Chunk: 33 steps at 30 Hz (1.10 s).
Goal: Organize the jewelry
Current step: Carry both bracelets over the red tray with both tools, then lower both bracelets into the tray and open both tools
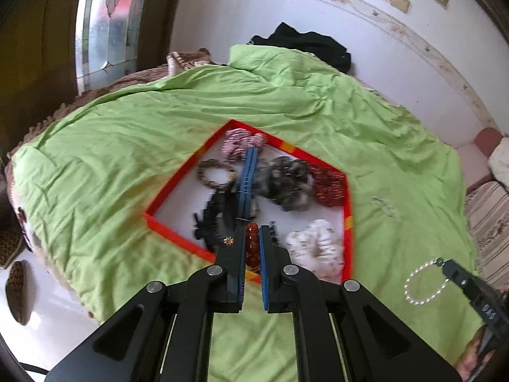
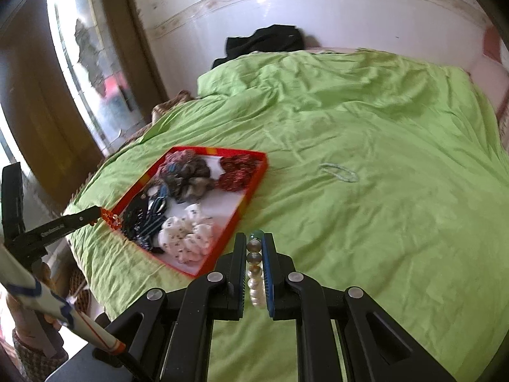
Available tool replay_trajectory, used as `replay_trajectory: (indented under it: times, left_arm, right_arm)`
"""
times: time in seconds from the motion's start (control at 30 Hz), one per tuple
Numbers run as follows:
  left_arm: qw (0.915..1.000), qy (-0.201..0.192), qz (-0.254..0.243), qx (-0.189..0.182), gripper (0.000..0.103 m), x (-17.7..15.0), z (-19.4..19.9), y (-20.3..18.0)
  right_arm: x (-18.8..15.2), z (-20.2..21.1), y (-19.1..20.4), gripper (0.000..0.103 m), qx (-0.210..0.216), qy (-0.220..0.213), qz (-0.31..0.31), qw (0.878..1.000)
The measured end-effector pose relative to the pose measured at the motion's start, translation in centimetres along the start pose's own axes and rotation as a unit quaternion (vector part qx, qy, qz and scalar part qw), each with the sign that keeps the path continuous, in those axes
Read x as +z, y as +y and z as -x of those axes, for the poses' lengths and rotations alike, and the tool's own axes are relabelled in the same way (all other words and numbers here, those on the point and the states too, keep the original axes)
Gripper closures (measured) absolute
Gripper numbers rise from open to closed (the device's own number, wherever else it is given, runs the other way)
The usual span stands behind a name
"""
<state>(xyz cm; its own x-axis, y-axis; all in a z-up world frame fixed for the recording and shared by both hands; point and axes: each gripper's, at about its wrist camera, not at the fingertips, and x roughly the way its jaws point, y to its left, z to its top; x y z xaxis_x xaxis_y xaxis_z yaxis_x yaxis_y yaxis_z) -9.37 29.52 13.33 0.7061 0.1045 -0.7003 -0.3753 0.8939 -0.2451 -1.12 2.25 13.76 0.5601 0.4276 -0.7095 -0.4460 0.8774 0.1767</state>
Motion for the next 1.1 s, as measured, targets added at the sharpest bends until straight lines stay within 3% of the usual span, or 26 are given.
replay_trajectory:
  times: [0.37,0.6,1.1]
  left_arm:
    - [0.9987,-0.015,-0.035,0.033,0.096,-0.4,-0.4,0.5]
    - [0.9989,-0.006,-0.041,0.024,0.096,0.4,-1.4,1.0]
    - [0.9969,0.008,-0.077,0.01,0.096,3.4,-5.0,-0.2]
  right_arm:
    - [1.5,-4.0,6.0,0.093,0.012,0.028,0.051,0.998]
    - [3.1,-5.9,8.2,0.093,0.009,0.029,0.065,0.997]
    - [7.7,-9.8,7.6,0.093,-0.002,0.028,0.048,0.998]
